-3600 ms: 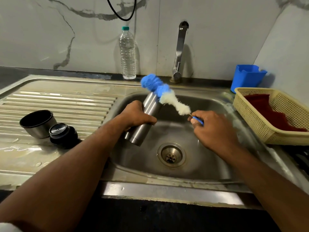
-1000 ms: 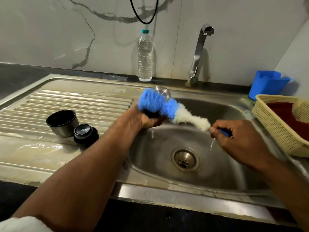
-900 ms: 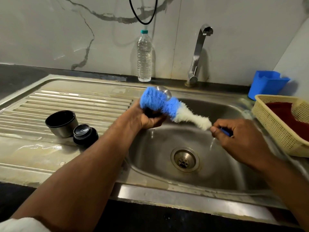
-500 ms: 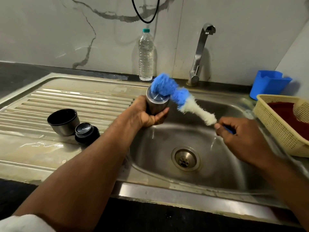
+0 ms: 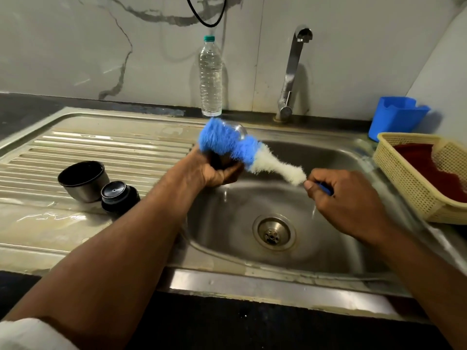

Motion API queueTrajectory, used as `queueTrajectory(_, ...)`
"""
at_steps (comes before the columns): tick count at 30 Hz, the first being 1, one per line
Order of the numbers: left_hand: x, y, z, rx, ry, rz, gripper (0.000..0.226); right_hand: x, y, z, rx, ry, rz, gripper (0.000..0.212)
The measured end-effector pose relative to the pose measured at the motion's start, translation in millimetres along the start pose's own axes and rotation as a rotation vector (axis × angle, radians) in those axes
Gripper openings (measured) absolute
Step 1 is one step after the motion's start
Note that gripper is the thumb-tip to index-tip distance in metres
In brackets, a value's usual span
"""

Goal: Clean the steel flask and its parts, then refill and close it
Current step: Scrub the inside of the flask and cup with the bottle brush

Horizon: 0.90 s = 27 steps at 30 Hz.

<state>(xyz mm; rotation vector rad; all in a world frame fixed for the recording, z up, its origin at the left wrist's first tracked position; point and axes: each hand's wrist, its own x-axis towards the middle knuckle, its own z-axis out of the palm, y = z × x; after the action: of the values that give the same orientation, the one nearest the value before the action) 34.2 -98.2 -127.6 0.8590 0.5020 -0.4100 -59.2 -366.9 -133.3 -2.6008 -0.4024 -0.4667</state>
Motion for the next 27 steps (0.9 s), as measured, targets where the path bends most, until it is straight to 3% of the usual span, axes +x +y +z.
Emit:
queueTrajectory(16,-1.6,-0.7,-0.2,0.028,-0.017,-0.014,0.044,1.8,2.6,-1.6,0.043,0.013,-0.017,0.031)
queueTrajectory(20,-3.0,-5.0,0.0,0.071,-0.014,-0.025,0.054,2.1,-0.7,-2.7,0.042,0.016,-0.018,0.031)
queueTrajectory(23,-4.1,-5.1,-2.7,0.047,-0.018,0.023,0.037,-0.8,-0.7,-5.1,0.020,-0.049,-0.020,0.031)
queueTrajectory(27,-3.2,-2.7,-3.8,0.053,-0.040,0.024,0.041,-0.5,-1.1,-8.5,0.036,-0.030,-0.035,0.031)
